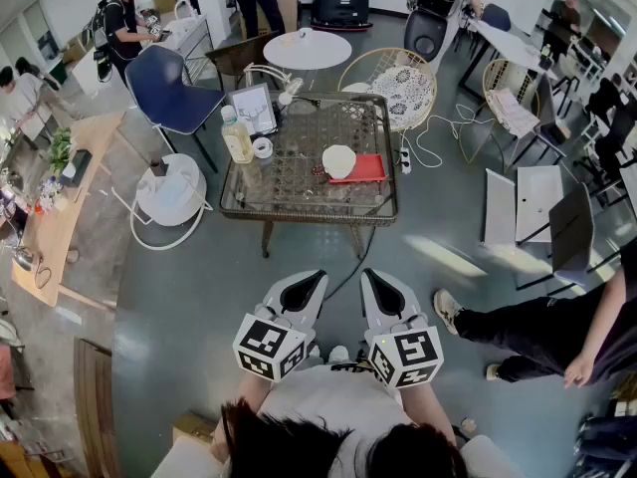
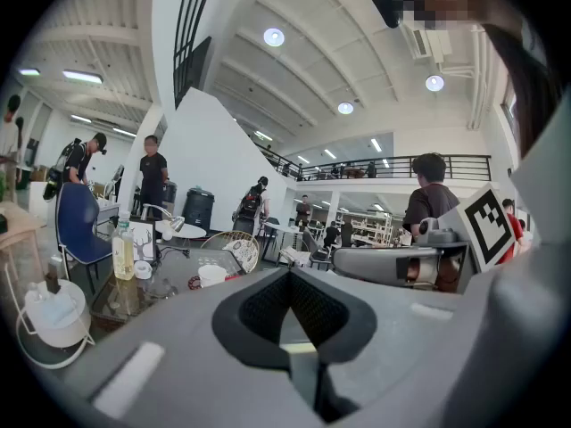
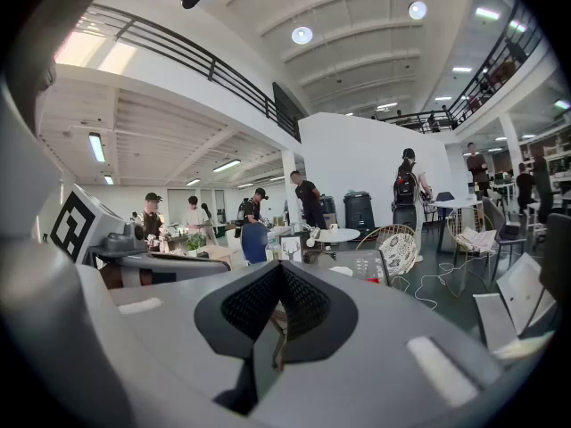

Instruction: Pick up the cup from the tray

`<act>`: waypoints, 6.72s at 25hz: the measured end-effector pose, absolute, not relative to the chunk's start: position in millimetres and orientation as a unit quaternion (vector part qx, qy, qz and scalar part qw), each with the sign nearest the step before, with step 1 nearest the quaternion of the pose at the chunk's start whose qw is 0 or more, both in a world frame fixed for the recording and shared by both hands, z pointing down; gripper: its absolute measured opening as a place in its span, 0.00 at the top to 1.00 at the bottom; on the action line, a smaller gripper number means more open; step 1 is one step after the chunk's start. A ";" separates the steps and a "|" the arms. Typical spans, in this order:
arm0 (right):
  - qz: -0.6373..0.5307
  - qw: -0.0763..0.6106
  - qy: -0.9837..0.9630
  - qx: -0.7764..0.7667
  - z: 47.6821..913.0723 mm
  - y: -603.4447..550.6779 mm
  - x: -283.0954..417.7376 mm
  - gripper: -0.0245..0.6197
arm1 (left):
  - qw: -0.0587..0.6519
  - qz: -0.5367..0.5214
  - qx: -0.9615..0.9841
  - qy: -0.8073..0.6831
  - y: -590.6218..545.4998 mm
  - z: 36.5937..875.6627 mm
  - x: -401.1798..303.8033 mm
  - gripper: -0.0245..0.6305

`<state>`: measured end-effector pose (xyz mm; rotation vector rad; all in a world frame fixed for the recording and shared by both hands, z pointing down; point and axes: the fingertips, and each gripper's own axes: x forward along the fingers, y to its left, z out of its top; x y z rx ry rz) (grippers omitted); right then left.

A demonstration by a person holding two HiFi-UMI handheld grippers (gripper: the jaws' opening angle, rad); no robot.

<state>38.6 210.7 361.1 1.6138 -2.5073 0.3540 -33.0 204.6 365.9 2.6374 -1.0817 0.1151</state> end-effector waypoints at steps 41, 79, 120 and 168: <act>0.132 0.040 -0.861 0.489 362.3 201.4 40.6 0.49 | 0.147 0.063 0.920 -0.357 192.4 370.3 -36.5 0.66; 0.085 0.068 -0.877 0.469 363.2 125.6 74.5 0.45 | 0.098 0.082 0.901 -0.415 126.5 367.4 -17.4 0.66; 0.072 0.094 -0.860 0.496 370.4 -7.0 59.2 0.42 | 0.093 0.127 0.903 -0.400 -14.4 390.0 -33.6 0.66; 0.075 0.167 -0.858 0.480 442.6 -123.3 75.4 0.28 | 0.126 0.231 0.876 -0.404 -136.5 514.1 -39.8 0.62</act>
